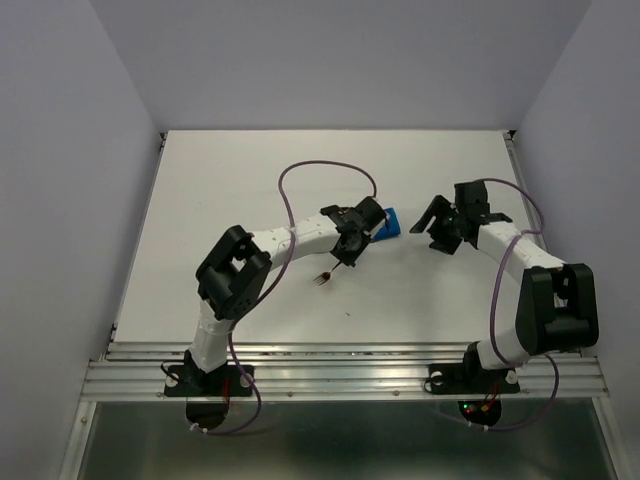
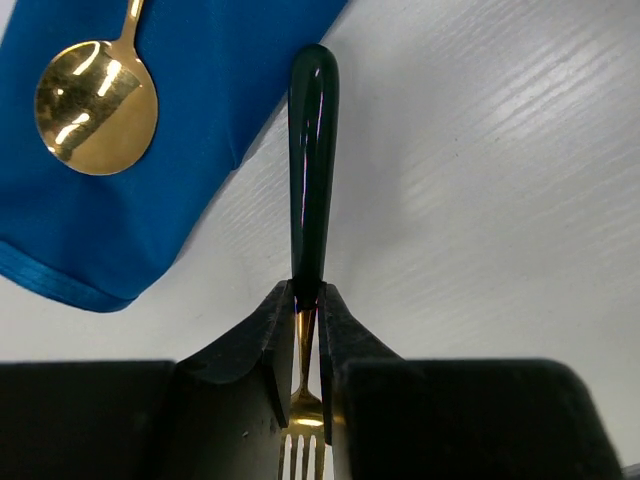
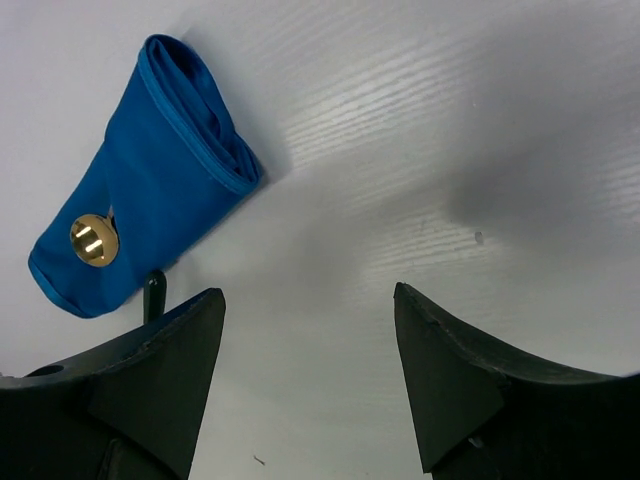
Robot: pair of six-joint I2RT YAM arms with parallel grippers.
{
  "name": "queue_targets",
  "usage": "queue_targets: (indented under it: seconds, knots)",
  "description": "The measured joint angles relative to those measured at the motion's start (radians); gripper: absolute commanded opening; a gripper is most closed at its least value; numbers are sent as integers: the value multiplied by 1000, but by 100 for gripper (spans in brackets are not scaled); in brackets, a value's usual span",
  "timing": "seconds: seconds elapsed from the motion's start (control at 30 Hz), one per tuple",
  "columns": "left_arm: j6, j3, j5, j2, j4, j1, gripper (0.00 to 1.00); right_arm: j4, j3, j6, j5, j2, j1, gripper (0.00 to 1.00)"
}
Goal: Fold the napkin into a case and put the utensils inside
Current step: Stuff the fork into the folded napkin.
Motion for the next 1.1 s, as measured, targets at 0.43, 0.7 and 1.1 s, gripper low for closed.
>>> queue_targets:
  seconds: [0.43,0.7,1.1]
  knots:
    - [235,72,-33,-55,-112,5,0,27,182,-13,-101,154,0,74]
    - [356,72,-77,-57,-63,53,0,39,237,15,-122,242,0,74]
    - [471,108,-31,27,-74,124,0,42,245,28,-124,245,-9,74]
